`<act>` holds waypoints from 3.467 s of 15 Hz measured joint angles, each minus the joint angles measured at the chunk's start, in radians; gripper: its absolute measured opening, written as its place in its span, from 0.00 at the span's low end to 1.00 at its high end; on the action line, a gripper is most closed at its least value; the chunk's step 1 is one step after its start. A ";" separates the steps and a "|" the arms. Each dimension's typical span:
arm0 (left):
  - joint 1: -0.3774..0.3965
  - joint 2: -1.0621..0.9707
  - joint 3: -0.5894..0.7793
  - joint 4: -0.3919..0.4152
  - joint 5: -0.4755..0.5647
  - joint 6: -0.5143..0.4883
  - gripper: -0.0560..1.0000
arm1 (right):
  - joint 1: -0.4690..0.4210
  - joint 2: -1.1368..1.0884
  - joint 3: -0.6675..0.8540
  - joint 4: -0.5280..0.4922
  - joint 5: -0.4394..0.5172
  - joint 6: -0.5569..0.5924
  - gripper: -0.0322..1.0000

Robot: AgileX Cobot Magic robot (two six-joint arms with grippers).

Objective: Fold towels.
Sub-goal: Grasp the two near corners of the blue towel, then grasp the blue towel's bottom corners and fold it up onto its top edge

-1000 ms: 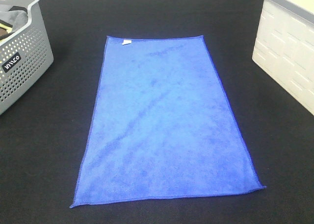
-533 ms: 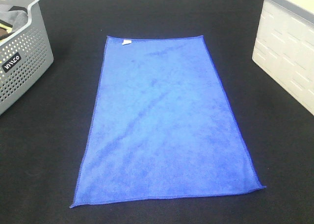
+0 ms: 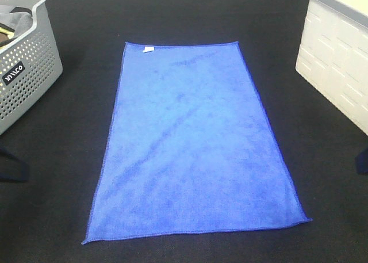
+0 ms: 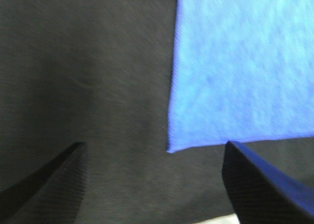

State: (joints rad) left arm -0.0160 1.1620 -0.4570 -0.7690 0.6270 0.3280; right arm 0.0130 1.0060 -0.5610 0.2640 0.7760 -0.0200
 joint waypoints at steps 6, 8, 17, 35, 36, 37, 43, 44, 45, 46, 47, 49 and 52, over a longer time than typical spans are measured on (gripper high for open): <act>0.000 0.303 0.002 -0.459 -0.017 0.463 0.73 | 0.000 0.307 -0.049 0.194 -0.061 -0.223 0.77; 0.000 0.368 0.001 -0.562 -0.025 0.558 0.73 | 0.000 0.381 -0.049 0.349 -0.064 -0.358 0.77; -0.041 0.637 -0.074 -0.671 -0.046 0.724 0.73 | 0.000 0.644 -0.050 0.658 -0.127 -0.686 0.77; -0.194 0.776 -0.180 -0.716 -0.080 0.698 0.05 | 0.129 0.792 -0.054 0.781 -0.253 -0.691 0.03; -0.194 0.776 -0.180 -0.680 -0.068 0.671 0.05 | 0.129 0.776 -0.054 0.771 -0.231 -0.688 0.03; -0.194 0.776 -0.180 -0.649 -0.056 0.647 0.05 | 0.129 0.756 -0.049 0.762 -0.216 -0.682 0.03; -0.194 0.634 -0.180 -0.370 -0.031 0.436 0.05 | 0.129 0.640 0.047 0.728 -0.205 -0.652 0.03; -0.194 0.618 -0.180 -0.321 -0.021 0.397 0.05 | 0.129 0.633 0.055 0.723 -0.203 -0.650 0.03; -0.194 0.575 -0.179 -0.169 0.006 0.289 0.05 | 0.129 0.621 0.079 0.701 -0.194 -0.630 0.03; -0.194 0.548 -0.178 -0.095 0.024 0.232 0.05 | 0.129 0.618 0.091 0.694 -0.186 -0.621 0.03; -0.194 0.515 -0.167 -0.049 0.033 0.188 0.05 | 0.129 0.618 0.103 0.687 -0.184 -0.613 0.03; -0.194 0.456 -0.119 -0.022 0.045 0.157 0.05 | 0.129 0.609 0.128 0.681 -0.169 -0.603 0.03; -0.194 0.404 -0.038 -0.012 0.056 0.137 0.05 | 0.129 0.606 0.189 0.677 -0.153 -0.603 0.03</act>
State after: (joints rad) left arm -0.2100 1.5660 -0.4950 -0.7810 0.6830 0.4650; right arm 0.1420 1.6120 -0.3720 0.9410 0.6230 -0.6230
